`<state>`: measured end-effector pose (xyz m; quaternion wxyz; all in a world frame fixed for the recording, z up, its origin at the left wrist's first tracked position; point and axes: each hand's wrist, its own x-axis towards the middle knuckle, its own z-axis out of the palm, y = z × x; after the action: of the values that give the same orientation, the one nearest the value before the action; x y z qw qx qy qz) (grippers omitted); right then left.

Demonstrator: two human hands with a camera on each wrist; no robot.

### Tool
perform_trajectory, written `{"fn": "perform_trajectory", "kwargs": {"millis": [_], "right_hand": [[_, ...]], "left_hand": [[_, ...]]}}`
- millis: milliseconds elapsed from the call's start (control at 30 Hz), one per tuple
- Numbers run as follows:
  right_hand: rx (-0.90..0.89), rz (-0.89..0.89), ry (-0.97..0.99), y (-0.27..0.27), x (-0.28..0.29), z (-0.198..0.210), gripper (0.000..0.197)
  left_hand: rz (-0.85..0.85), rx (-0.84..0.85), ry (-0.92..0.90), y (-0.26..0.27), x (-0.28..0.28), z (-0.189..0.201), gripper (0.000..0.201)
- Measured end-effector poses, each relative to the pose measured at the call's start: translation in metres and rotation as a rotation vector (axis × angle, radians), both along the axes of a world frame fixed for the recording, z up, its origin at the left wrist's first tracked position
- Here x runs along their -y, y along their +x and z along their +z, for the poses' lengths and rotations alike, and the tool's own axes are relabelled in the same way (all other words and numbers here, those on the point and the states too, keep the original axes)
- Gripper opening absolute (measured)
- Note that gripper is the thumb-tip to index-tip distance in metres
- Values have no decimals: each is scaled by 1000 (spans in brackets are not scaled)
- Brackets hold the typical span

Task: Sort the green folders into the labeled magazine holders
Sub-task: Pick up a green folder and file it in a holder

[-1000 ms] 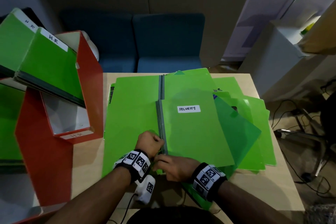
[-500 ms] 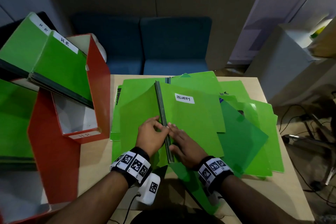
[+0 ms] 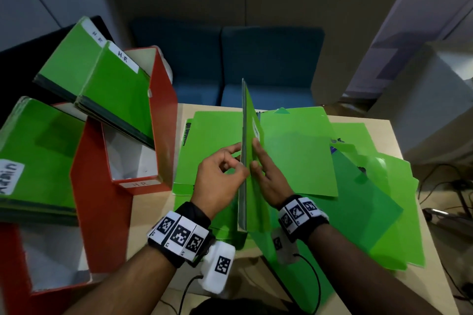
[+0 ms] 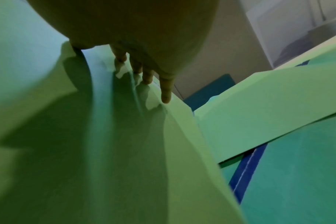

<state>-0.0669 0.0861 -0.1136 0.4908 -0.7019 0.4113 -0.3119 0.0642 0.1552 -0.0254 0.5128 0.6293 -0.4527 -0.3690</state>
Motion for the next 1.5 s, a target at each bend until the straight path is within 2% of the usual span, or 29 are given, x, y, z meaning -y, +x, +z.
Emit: {"fn": "perform_trajectory", "kwargs": {"millis": [133,333,433,500,600,700,767,867,933,1033,1100,1167,1267,1400,1500], "right_hand": [[71,-104,200,6,13,-10,102],[132,-224,515,5,32,-23,78],[106,-301,551,3,45,-22,74],[115,-376,482,3,53,-17,74],[148,-464,353,-2,65,-5,65],[126,-431,189,-9,76,7,66],[88,-383,57,-10,81,18,70],[81,-307,-72,-4,84,37,83],[72,-276,-155,5,83,53,84],[70,-163,-266,24,78,78,86],[20,-67,-341,42,75,98,89],[-30,39,-434,65,73,115,94],[-95,134,-575,102,69,137,95],[-121,82,-721,152,57,154,89],[-51,55,-750,192,37,159,75]], "left_hand": [[-104,-40,-114,6,-10,10,30],[-99,-52,-177,25,-26,19,34],[-98,-54,-175,37,-32,18,27],[-118,-71,-117,47,-34,12,33],[-176,-193,-26,59,-37,8,24],[-141,-155,-34,68,-37,15,61],[-44,-45,-88,75,-33,29,68],[148,107,-146,94,-30,48,61],[235,233,-130,110,-32,58,59],[236,529,-84,132,-38,67,45],[207,660,-41,141,-43,70,32],[190,712,3,148,-48,73,29],[226,737,54,159,-59,82,36],[367,775,20,179,-80,112,21],[488,775,-17,201,-101,143,12]]}}
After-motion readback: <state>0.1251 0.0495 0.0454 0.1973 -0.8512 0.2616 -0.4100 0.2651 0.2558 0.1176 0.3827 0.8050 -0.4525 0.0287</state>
